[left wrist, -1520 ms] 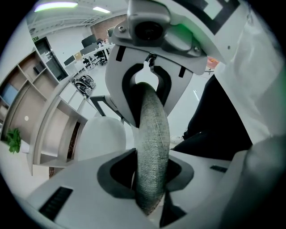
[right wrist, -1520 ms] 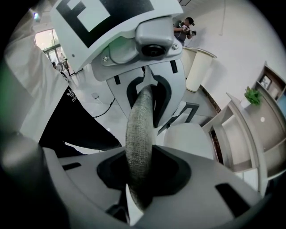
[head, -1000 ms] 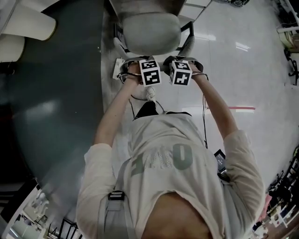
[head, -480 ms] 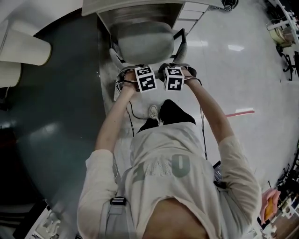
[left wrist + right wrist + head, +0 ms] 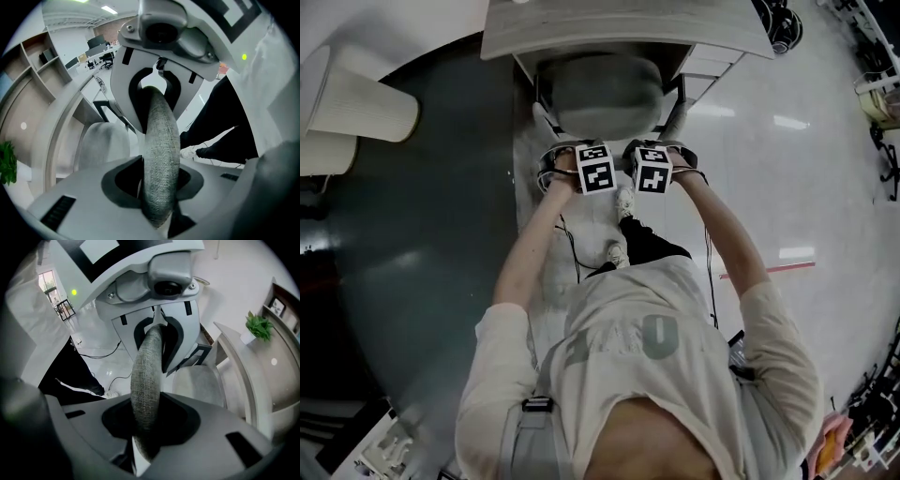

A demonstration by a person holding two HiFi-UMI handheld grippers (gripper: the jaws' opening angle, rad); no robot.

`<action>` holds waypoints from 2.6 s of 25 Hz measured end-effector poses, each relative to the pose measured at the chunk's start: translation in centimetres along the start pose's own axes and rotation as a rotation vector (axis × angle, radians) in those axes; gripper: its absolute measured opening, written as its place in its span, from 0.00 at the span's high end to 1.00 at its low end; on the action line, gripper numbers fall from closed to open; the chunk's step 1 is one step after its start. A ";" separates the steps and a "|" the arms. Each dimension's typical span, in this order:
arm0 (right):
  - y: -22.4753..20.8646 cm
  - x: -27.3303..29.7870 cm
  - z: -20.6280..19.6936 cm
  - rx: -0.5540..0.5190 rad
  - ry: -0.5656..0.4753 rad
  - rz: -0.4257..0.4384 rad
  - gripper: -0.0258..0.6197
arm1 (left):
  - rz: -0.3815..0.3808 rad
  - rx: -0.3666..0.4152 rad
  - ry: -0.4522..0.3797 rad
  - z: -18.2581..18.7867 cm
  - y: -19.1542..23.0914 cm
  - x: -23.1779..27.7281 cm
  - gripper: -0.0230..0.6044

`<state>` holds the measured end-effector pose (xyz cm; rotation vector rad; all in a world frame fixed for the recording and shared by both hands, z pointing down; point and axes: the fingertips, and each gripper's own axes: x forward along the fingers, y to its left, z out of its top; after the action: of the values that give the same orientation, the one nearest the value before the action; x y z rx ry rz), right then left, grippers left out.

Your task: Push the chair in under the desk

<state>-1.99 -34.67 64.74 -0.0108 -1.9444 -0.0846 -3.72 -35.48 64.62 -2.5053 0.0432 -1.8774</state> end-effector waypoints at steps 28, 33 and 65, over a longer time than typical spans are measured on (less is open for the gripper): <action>-14.8 0.7 -0.5 -0.028 -0.004 0.050 0.81 | -0.038 0.001 -0.028 -0.2 14.8 0.0 0.75; -15.0 0.9 -0.7 -0.019 0.002 0.046 0.81 | -0.043 0.009 -0.055 -0.2 14.7 0.1 0.75; -25.1 -24.4 10.2 0.174 -0.505 -0.600 0.75 | 0.447 -0.315 -0.796 6.0 22.1 -26.5 0.76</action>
<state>-3.69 -58.27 36.98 0.7308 -2.3910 -0.3350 -5.72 -56.90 36.92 -2.9081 0.8473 -0.6888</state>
